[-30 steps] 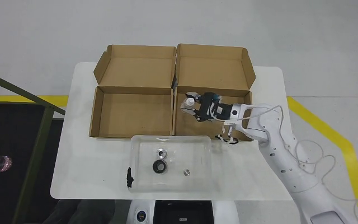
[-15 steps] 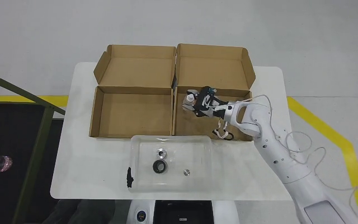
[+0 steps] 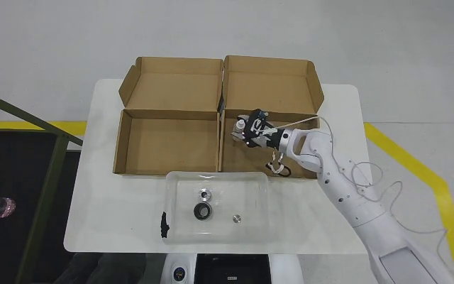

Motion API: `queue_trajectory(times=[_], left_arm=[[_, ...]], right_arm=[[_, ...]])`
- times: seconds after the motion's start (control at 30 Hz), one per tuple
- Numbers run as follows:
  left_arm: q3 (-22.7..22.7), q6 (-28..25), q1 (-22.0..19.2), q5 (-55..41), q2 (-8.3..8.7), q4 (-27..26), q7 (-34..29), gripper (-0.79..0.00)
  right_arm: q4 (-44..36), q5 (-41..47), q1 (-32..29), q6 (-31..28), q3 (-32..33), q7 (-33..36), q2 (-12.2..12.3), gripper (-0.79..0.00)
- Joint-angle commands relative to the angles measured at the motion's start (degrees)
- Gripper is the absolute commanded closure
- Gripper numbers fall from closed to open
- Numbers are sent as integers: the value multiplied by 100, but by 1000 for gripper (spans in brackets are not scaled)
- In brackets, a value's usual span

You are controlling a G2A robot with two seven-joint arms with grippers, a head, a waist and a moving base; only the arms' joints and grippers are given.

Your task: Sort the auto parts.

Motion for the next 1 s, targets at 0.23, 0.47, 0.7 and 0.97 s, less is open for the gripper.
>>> queue_trajectory(times=[0.23, 0.47, 0.7, 0.97], left_arm=[[0, 0, 0, 0, 0, 0, 0, -785], [0, 0, 0, 0, 0, 0, 0, -785], [0, 0, 0, 0, 0, 0, 0, -785], [0, 0, 0, 0, 0, 0, 0, -785]], right_arm=[[122, -63, 2, 51, 0, -64, -35, -785], [-675, 52, -302, -7, 383, 225, 75, -785], [-2092, 422, -949, -83, 964, 1043, 254, -785], [-3512, 655, -1605, -403, 1415, 2027, 425, -785]])
